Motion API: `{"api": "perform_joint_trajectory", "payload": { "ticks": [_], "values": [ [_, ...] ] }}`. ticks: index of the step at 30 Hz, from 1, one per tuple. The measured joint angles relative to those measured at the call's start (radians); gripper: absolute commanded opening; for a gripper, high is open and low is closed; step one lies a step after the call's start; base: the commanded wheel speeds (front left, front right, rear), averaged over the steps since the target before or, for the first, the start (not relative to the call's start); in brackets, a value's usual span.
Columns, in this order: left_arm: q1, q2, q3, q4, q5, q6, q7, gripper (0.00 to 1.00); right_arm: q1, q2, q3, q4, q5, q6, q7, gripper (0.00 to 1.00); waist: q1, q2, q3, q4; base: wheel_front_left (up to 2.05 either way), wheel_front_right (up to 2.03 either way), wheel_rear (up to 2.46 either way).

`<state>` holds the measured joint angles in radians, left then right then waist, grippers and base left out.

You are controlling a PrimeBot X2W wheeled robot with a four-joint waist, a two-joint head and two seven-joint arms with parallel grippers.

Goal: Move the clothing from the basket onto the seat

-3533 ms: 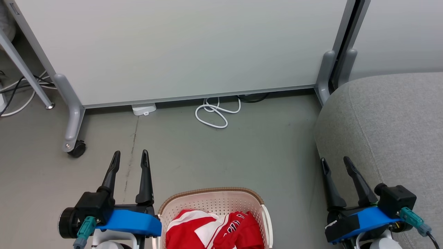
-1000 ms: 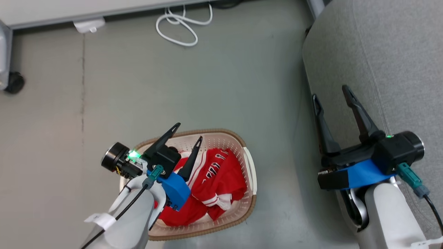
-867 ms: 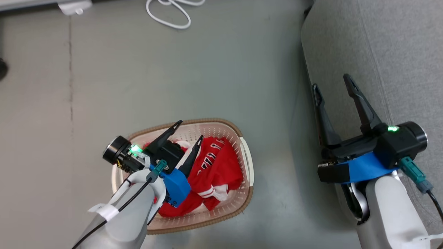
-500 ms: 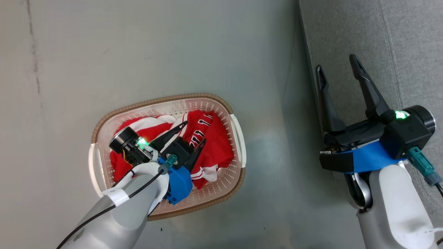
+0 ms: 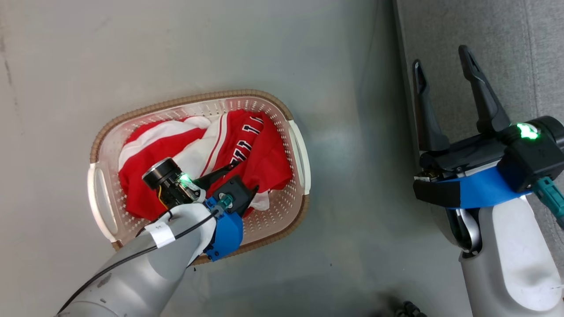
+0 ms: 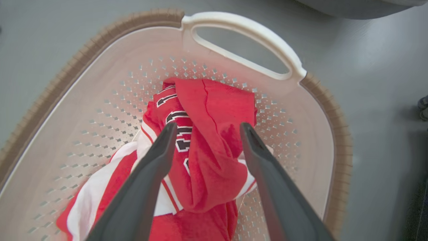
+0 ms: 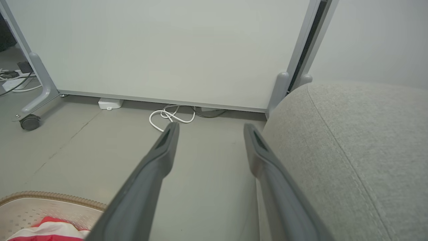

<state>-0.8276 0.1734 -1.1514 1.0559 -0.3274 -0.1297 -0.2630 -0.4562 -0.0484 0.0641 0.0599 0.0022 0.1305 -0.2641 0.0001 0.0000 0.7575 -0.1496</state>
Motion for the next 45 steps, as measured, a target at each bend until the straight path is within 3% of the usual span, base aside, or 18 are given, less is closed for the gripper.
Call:
{"api": "perform_joint_trajectory", "payload": {
  "ticks": [12, 28, 31, 45],
  "values": [
    [-0.077, -0.003, -0.109, 0.085, -0.149, 0.0, 0.005, 1.0, -0.022, 0.0, -0.022, -0.042, 0.0, 0.0, 0.0, 1.0, 0.0, 0.0, 0.113, -0.012, 0.0, 0.0, 0.0],
    [-0.143, -0.025, -0.129, 0.132, -0.183, 0.0, 0.093, 1.0, -0.028, 0.0, -0.03, -0.081, -0.01, 0.0, 0.0, 1.0, 0.0, 0.0, 0.198, -0.001, 0.0, 0.0, 0.0],
    [-0.15, -0.031, -0.129, 0.136, -0.17, 0.0, 0.112, 0.0, -0.028, 0.0, -0.029, -0.089, -0.011, 0.0, 0.0, 1.0, 0.0, 0.0, 0.206, -0.004, 0.0, 0.0, 0.0],
    [-0.153, -0.053, -0.129, 0.123, -0.16, 0.0, 0.068, 0.0, -0.032, 0.0, -0.026, -0.077, -0.01, 0.0, 0.0, 1.0, -0.0001, 0.0, 0.159, 0.015, 0.0, 0.0, 0.0]
  ]
}}
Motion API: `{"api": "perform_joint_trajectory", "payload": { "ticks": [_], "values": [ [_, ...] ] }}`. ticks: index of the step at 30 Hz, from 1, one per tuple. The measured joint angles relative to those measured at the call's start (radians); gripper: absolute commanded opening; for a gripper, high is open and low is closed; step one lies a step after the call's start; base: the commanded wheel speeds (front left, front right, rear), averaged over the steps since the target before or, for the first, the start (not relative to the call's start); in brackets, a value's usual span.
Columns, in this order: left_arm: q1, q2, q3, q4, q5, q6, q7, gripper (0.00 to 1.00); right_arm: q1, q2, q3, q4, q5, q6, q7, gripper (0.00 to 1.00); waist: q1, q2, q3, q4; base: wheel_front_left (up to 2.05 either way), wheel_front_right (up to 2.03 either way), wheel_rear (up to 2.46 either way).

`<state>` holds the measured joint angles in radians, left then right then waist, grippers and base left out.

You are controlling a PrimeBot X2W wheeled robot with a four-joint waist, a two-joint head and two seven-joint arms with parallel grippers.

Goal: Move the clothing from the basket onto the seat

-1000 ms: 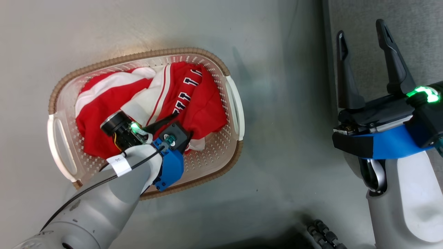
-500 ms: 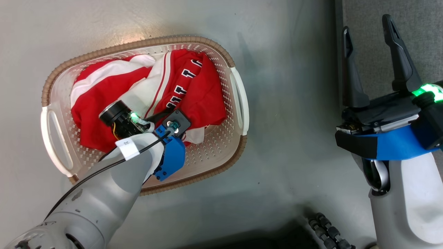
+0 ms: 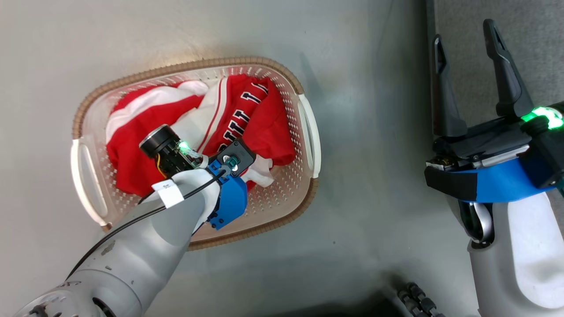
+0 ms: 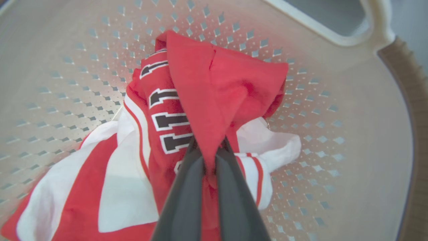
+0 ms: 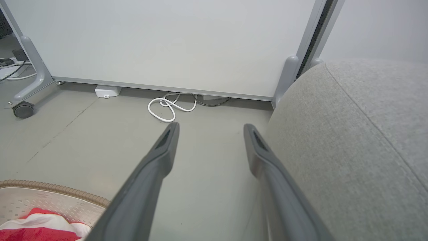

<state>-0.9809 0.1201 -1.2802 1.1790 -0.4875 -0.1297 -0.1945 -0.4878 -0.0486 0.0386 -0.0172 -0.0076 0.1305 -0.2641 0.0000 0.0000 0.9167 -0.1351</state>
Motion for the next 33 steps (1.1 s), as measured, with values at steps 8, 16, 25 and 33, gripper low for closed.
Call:
{"api": "perform_joint_trajectory", "payload": {
  "ticks": [8, 16, 25, 33],
  "values": [
    [0.015, -0.008, 0.003, -0.008, -0.087, 0.0, -0.061, 0.0, 0.001, 0.0, 0.01, 0.036, 0.011, 0.0, 0.0, 1.0, -0.0001, 0.0, -0.091, 0.016, 0.0, 0.0, 0.0],
    [0.063, 0.01, 0.103, -0.109, -0.11, 0.013, -0.067, 0.0, 0.032, 0.0, 0.013, 0.074, 0.02, 0.0, 0.0, 1.0, -0.0001, 0.0, -0.214, 0.036, 0.0, 0.0, 0.0],
    [0.198, 0.064, 0.277, -0.301, -0.035, 0.069, -0.067, 0.0, 0.09, 0.0, 0.023, 0.113, 0.026, 0.0, 0.0, 1.0, -0.0002, 0.0, -0.382, 0.056, 0.0, 0.0, 0.0],
    [0.323, 0.083, 0.453, -0.456, 0.061, 0.089, -0.067, 0.0, 0.151, 0.0, 0.025, 0.142, 0.028, 0.0, 0.0, 1.0, -0.0003, 0.0, -0.527, 0.078, 0.0, 0.0, 0.0]
  ]
}}
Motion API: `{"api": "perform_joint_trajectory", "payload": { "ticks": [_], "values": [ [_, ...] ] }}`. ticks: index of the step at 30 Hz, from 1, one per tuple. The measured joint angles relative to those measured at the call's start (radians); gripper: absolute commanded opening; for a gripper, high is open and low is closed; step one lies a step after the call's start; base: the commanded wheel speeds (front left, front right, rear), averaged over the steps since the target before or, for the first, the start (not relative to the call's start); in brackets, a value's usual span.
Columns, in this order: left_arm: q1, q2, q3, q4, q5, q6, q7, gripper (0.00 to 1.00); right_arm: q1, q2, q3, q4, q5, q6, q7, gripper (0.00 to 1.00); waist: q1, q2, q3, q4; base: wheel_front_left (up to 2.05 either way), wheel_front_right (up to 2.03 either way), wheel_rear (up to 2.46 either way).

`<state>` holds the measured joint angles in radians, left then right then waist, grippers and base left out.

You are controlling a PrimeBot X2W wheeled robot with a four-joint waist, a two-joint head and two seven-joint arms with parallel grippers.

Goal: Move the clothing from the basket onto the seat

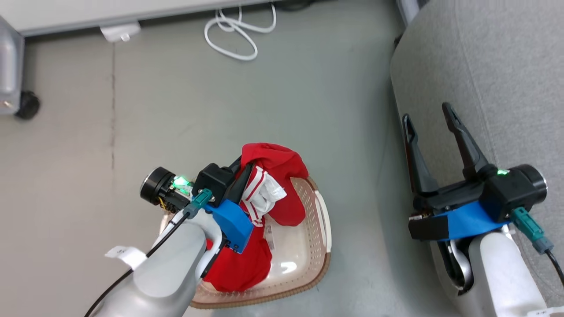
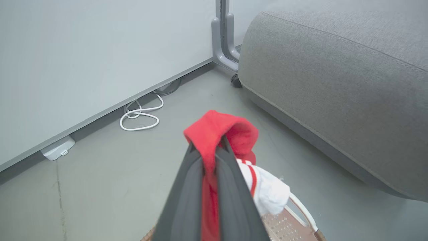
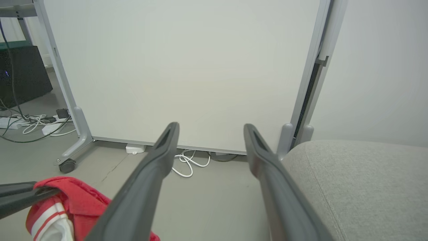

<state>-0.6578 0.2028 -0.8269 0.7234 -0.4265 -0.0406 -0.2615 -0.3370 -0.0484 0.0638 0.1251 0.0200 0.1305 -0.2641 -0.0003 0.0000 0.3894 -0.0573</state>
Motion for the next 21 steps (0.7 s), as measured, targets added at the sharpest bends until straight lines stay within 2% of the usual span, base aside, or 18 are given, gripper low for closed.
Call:
{"api": "perform_joint_trajectory", "payload": {
  "ticks": [13, 21],
  "values": [
    [0.108, -0.003, 0.218, -0.26, 0.164, -0.013, 0.0, 0.0, 0.078, 0.0, -0.001, 0.014, 0.01, 0.0, 0.0, 1.0, 0.0, 0.0, -0.175, 0.032, 0.0, 0.0, 0.0],
    [0.116, -0.016, 0.281, -0.378, 0.236, -0.034, 0.0, 0.0, 0.109, 0.0, 0.002, 0.014, 0.026, 0.0, 0.0, 1.0, 0.0001, 0.0, -0.24, 0.044, 0.0, 0.0, 0.0]
  ]
}}
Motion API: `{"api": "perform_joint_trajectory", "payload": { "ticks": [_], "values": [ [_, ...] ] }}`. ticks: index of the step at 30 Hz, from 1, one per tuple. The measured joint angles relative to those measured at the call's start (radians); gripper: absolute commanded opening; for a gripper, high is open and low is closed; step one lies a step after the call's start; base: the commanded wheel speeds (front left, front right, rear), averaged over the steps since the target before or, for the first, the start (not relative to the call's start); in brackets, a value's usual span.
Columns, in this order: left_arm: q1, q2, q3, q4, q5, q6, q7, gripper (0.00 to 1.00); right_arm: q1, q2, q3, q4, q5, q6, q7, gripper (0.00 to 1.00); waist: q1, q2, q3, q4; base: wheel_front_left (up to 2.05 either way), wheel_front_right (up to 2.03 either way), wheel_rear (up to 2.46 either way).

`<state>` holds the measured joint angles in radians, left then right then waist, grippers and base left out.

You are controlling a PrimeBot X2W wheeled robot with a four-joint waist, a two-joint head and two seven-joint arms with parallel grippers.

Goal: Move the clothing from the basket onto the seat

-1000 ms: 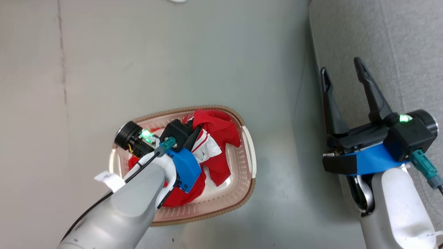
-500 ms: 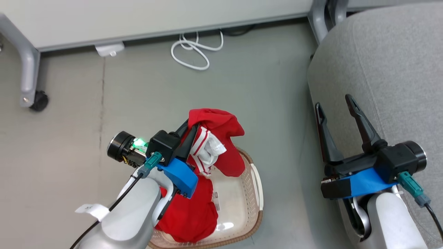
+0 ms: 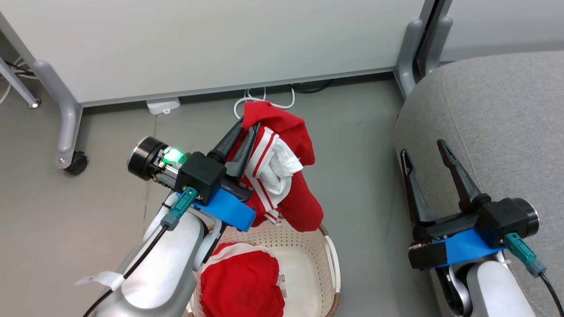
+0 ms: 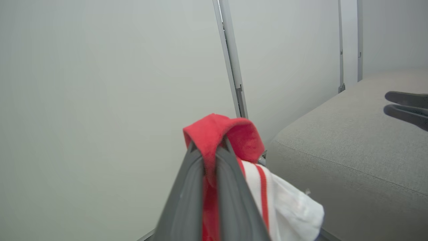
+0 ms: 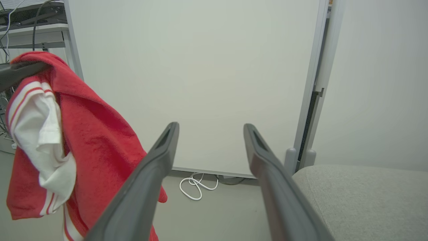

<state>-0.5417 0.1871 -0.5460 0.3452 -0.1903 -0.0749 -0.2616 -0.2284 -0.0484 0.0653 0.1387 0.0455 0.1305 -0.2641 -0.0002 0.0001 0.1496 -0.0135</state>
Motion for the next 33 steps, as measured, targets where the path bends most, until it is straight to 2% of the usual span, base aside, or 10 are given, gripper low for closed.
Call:
{"api": "perform_joint_trajectory", "payload": {
  "ticks": [7, 18, 33],
  "values": [
    [-0.02, -0.018, 0.02, -0.053, 0.03, -0.021, 0.0, 0.0, 0.024, 0.0, 0.012, 0.001, 0.012, 0.0, 0.0, 1.0, 0.0001, 0.0, -0.036, 0.005, 0.0, 0.0, 0.0],
    [-0.036, -0.039, 0.029, -0.064, 0.05, -0.036, 0.0, 0.0, 0.03, 0.0, 0.046, -0.015, 0.032, 0.0, 0.0, 1.0, 0.0002, 0.0, -0.037, 0.0, 0.0, 0.0, 0.0],
    [-0.075, -0.066, 0.024, -0.061, 0.067, -0.049, 0.0, 0.0, -0.073, 0.0, 0.305, -0.004, 0.059, 0.0, 0.0, 1.0, 0.0003, 0.0, 0.0, 0.014, 0.0, 0.0, 0.0]
  ]
}}
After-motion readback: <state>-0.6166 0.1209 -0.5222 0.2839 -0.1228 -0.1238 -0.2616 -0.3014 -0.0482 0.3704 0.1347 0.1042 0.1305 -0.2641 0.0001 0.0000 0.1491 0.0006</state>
